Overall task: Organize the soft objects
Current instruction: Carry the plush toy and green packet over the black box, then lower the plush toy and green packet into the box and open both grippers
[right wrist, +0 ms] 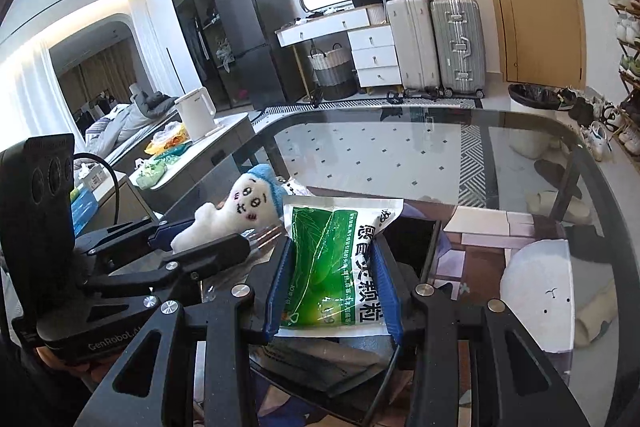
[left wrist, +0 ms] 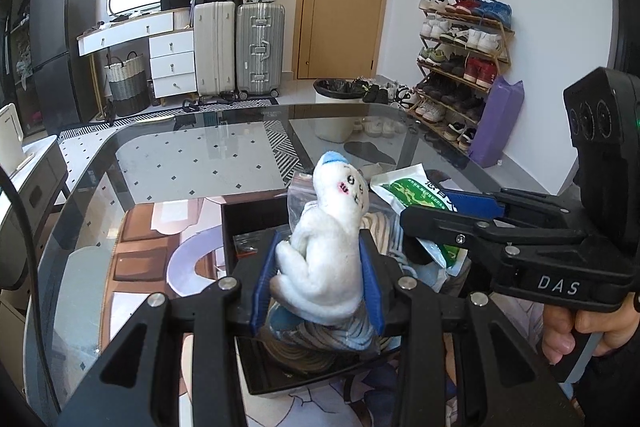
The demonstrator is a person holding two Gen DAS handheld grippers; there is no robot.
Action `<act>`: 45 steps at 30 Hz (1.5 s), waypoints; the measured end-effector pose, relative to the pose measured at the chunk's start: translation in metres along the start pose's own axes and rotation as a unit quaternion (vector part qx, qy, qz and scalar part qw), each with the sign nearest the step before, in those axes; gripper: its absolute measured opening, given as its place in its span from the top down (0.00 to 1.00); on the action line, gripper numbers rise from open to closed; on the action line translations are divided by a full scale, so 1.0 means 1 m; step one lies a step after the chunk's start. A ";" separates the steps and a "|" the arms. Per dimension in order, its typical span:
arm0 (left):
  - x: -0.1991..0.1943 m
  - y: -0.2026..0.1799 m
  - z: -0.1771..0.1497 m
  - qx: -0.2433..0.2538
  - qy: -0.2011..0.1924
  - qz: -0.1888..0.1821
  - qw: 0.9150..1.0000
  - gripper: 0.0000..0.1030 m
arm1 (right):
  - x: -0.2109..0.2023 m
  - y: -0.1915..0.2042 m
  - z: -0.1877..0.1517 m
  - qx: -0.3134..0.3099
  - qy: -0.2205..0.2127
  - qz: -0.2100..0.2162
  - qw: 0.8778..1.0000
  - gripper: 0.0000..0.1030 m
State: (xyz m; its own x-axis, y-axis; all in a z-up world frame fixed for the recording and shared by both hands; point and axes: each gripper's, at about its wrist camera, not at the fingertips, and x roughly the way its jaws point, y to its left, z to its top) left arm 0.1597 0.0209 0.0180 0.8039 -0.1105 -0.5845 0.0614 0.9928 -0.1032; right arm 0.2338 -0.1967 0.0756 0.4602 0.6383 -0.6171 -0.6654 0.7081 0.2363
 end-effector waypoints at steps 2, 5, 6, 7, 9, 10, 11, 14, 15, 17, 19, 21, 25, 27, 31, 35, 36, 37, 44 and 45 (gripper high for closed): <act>0.003 0.000 -0.001 0.002 0.001 0.000 1.000 0.64 | 0.004 -0.001 -0.002 -0.002 0.006 -0.006 1.000 0.61; 0.007 0.000 -0.004 0.004 0.004 -0.002 1.000 0.64 | 0.005 -0.001 -0.003 -0.008 0.004 -0.009 1.000 0.61; 0.009 0.000 -0.004 0.007 0.008 -0.001 1.000 0.64 | 0.005 -0.001 -0.003 -0.010 0.004 -0.010 1.000 0.61; 0.011 -0.001 -0.004 0.008 0.011 -0.001 1.000 0.64 | 0.006 -0.001 -0.003 -0.014 0.005 -0.013 1.000 0.61; 0.011 -0.001 -0.006 0.014 0.009 0.000 1.000 0.64 | 0.007 0.000 -0.004 -0.021 0.005 -0.019 1.000 0.61; 0.011 -0.002 -0.005 0.016 0.009 0.001 1.000 0.64 | 0.007 0.001 -0.005 -0.023 0.004 -0.020 1.000 0.61; 0.011 -0.002 -0.005 0.017 0.009 0.000 1.000 0.64 | 0.007 0.001 -0.005 -0.024 0.004 -0.021 0.999 0.61; 0.011 -0.003 -0.005 0.020 0.008 0.000 1.000 0.64 | 0.006 0.000 -0.005 -0.026 0.005 -0.024 0.999 0.61; 0.011 -0.003 -0.005 0.023 0.008 0.000 1.000 0.64 | 0.005 -0.001 -0.005 -0.027 0.003 -0.025 0.999 0.59; 0.011 -0.003 -0.005 0.029 0.009 -0.001 1.000 0.64 | -0.002 0.002 -0.005 -0.036 -0.012 -0.027 0.999 0.54; 0.009 -0.002 -0.004 0.026 0.011 -0.005 1.000 0.63 | -0.011 0.008 -0.006 -0.048 -0.019 -0.035 0.998 0.49; 0.007 0.001 -0.003 0.024 0.012 -0.006 1.000 0.58 | -0.017 0.009 -0.005 -0.052 -0.024 -0.038 0.998 0.43; -0.004 0.004 -0.003 0.021 0.002 -0.006 1.000 0.46 | -0.034 0.008 -0.006 -0.049 -0.043 -0.040 0.997 0.17; -0.011 0.005 -0.003 0.022 -0.002 -0.002 1.000 0.38 | -0.042 0.009 -0.007 -0.048 -0.051 -0.041 0.997 0.10; -0.026 0.003 -0.006 0.032 -0.018 0.006 0.999 0.14 | -0.056 0.010 -0.014 -0.052 -0.063 -0.046 0.996 0.01; -0.040 0.005 -0.011 0.025 -0.039 0.016 0.999 0.00 | -0.066 0.014 -0.025 -0.058 -0.066 -0.058 0.994 0.01; -0.042 0.005 -0.013 0.025 -0.042 0.021 0.999 0.00 | -0.068 0.015 -0.027 -0.057 -0.068 -0.058 0.994 0.01; -0.043 0.006 -0.016 0.024 -0.043 0.027 0.998 0.00 | -0.071 0.015 -0.030 -0.057 -0.071 -0.058 0.994 0.01; -0.050 0.009 -0.031 0.013 -0.054 0.049 0.997 0.00 | -0.083 0.023 -0.045 -0.066 -0.088 -0.063 0.992 0.01; -0.051 0.010 -0.033 0.011 -0.058 0.052 0.997 0.00 | -0.084 0.024 -0.046 -0.067 -0.088 -0.064 0.992 0.01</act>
State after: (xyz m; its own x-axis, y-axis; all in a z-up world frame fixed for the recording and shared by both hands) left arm 0.0996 0.0353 0.0203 0.8691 -0.0013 -0.4947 -0.0143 0.9995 -0.0278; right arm 0.1521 -0.2473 0.0983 0.6337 0.5974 -0.4915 -0.6622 0.7474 0.0547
